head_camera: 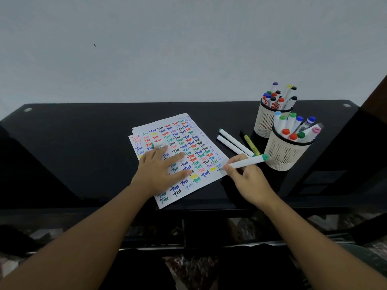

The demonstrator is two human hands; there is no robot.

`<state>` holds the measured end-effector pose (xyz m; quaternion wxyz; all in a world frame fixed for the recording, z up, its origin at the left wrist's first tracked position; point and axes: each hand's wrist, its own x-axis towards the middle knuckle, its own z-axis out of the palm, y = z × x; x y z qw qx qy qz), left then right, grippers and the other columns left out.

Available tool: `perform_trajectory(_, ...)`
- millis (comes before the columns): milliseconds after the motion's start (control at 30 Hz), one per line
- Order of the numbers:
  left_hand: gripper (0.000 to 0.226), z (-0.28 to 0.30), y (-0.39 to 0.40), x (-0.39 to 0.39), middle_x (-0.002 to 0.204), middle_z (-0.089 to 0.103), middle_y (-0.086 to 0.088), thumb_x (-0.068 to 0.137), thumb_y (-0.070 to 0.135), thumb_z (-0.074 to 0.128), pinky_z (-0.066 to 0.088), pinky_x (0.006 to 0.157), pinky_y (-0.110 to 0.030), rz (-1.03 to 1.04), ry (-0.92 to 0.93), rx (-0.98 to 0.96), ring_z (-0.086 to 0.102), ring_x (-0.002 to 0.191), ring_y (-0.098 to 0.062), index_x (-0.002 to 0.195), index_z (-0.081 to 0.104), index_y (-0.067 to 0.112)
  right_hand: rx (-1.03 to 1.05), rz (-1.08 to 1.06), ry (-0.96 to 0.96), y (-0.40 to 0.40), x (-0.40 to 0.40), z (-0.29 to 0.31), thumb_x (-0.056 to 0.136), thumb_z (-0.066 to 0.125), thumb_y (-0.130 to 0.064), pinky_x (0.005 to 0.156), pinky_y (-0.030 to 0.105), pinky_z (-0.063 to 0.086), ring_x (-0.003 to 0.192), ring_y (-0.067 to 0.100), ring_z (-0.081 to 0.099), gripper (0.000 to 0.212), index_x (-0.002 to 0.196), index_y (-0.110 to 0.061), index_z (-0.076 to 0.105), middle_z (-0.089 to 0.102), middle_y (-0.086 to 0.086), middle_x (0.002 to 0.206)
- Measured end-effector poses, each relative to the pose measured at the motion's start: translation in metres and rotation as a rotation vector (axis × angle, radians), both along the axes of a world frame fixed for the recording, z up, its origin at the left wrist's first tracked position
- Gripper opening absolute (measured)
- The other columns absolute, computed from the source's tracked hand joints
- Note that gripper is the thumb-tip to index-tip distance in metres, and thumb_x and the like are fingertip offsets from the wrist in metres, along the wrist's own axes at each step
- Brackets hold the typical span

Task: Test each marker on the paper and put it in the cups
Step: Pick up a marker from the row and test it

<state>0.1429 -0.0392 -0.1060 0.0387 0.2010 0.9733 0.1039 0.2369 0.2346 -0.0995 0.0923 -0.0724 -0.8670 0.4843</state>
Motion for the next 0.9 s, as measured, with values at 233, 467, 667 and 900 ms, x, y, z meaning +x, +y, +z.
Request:
perform_trajectory(233,0.094,0.0001,0.0001,0.0010,0.169,0.010,0.001,0.069,0.100,0.009,0.001,0.125,-0.051,0.000,0.000,0.010,0.000,0.155,-0.023,0.152,0.022,0.058,-0.046,-0.025,0.019,-0.0013,0.0038,0.0039,0.101,0.066,-0.032,0.079,0.026,0.051,0.088,-0.002,0.061,0.008,0.098,-0.025,0.064,0.069,-0.008,0.092)
perform_trajectory(467,0.093,0.0003,-0.0006,0.0006,0.169,0.010,0.000,0.070,0.100,0.009,0.001,0.125,-0.051,-0.002,0.000,0.006,0.000,0.156,-0.023,0.152,0.021,0.058,-0.012,-0.025,0.022,-0.0006,0.0021,0.0013,0.101,0.066,-0.034,0.083,0.031,0.053,0.092,0.002,0.062,0.007,0.100,-0.027,0.064,0.069,-0.010,0.094)
perform_trajectory(667,0.094,0.0001,0.0000,0.0013,0.169,0.011,0.000,0.070,0.101,0.009,0.002,0.125,-0.051,0.002,0.007,0.015,0.002,0.155,-0.024,0.152,0.024,0.058,0.004,-0.037,0.039,-0.0008,0.0026,0.0023,0.102,0.064,-0.033,0.078,0.029,0.051,0.088,0.003,0.060,0.008,0.099,-0.026,0.062,0.068,-0.006,0.090)
perform_trajectory(900,0.086,0.0007,-0.0003,0.0012,0.169,0.010,0.000,0.076,0.097,0.017,0.001,0.125,-0.051,0.000,-0.010,0.004,0.000,0.156,-0.024,0.152,0.022,0.058,0.003,-0.034,0.033,-0.0017,0.0050,0.0049,0.103,0.064,-0.031,0.071,0.021,0.049,0.086,0.004,0.060,0.010,0.097,-0.025,0.060,0.068,-0.004,0.088)
